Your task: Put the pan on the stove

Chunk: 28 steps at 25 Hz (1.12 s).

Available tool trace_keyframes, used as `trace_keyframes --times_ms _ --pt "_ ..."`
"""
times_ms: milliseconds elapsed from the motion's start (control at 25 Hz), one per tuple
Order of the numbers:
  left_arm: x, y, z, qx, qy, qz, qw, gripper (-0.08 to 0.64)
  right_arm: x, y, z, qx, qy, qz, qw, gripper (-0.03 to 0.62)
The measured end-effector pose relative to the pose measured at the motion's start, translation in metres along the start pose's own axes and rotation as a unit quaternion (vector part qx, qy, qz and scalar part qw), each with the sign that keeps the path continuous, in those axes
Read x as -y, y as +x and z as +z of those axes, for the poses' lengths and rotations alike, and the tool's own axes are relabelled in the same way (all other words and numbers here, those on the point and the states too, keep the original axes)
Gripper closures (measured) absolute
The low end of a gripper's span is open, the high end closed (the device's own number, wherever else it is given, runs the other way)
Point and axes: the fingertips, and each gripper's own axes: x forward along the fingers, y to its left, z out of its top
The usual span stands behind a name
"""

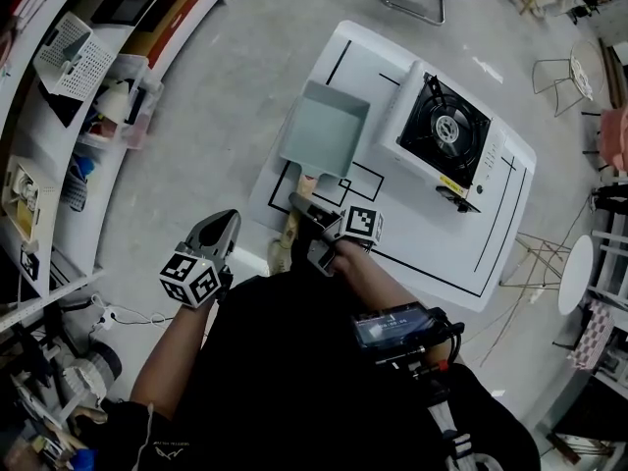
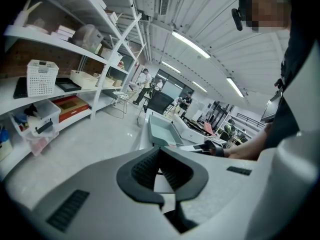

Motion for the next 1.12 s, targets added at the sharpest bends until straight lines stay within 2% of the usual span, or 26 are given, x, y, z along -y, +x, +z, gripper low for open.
trace_keyframes --times_ms 600,1120 --pt "0.017 -0.008 -0.007 0.003 0.011 0.0 0.9999 0.551 -0.013 -0.009 0.005 0.023 0.02 0.05 0.998 0.48" --pt "0.015 -0.042 -0.022 0.017 0.015 0.013 0.9997 0.551 -0.012 -0.019 -0.009 0.034 0.014 0.06 0.998 0.48"
